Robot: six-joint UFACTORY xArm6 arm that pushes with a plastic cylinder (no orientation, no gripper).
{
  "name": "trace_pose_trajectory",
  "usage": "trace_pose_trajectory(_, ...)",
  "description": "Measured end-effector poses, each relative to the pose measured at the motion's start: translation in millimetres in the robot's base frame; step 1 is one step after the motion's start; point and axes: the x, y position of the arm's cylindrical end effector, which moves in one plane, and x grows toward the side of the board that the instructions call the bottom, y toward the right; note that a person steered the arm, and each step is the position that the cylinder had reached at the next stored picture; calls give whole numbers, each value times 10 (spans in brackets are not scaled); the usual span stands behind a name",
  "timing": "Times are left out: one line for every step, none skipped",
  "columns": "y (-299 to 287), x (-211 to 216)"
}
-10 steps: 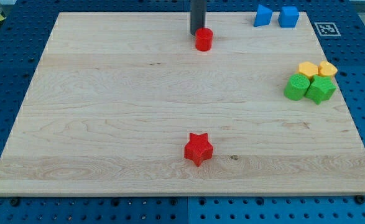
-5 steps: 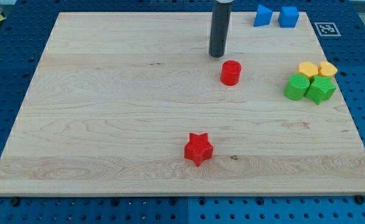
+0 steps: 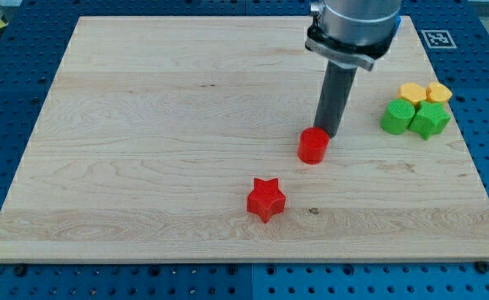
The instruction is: Push the red circle to the right of the red star
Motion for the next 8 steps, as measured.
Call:
trace_pose_trajectory(2, 12)
trace_pose_trajectory(2, 23)
trace_pose_trajectory(-5, 280)
trace_pose_trajectory(-44, 397)
trace_pose_trajectory(-64, 361)
trace_pose_trajectory(-273, 707)
trace_pose_trajectory(-278, 661)
trace_pose_trajectory(-260, 371)
